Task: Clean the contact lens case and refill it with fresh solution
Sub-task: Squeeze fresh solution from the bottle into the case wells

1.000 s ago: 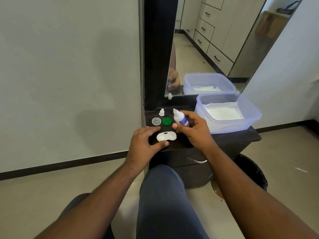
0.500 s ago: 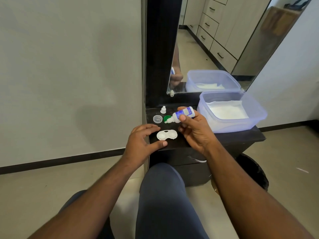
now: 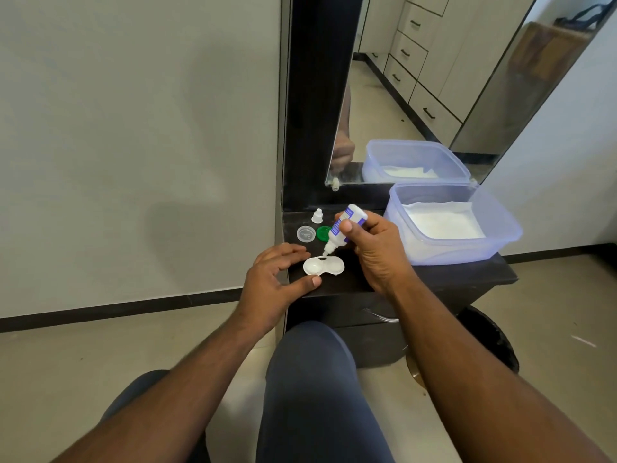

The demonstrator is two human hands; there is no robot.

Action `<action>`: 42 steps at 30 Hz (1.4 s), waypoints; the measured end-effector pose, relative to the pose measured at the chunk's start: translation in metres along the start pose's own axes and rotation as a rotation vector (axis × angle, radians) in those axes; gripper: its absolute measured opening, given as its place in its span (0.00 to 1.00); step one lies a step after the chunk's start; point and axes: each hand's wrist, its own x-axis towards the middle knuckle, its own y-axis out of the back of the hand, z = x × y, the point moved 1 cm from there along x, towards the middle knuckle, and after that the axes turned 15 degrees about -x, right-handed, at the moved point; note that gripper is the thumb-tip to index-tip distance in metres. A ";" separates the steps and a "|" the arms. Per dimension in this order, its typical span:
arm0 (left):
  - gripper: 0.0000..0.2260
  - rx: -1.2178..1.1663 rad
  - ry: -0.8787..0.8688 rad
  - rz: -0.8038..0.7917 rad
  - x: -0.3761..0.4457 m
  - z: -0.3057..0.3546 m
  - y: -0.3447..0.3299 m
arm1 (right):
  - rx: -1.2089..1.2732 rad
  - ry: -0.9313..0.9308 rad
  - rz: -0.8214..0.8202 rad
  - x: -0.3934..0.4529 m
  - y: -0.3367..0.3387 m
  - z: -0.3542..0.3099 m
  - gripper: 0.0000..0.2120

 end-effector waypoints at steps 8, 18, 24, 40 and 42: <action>0.19 0.025 -0.001 0.001 0.000 0.001 0.000 | -0.099 0.056 0.015 -0.006 -0.006 0.004 0.05; 0.19 0.036 0.015 -0.009 0.000 0.003 0.001 | -0.134 0.064 0.002 -0.008 -0.007 0.005 0.07; 0.19 0.045 0.003 -0.007 0.001 0.003 0.001 | -0.133 0.070 0.007 -0.009 -0.008 0.004 0.06; 0.19 0.055 -0.008 -0.002 0.001 0.000 0.000 | -0.146 0.054 -0.020 -0.009 -0.006 0.006 0.06; 0.19 0.050 -0.008 0.004 0.001 0.000 0.000 | -0.152 0.058 -0.020 -0.009 -0.006 0.006 0.07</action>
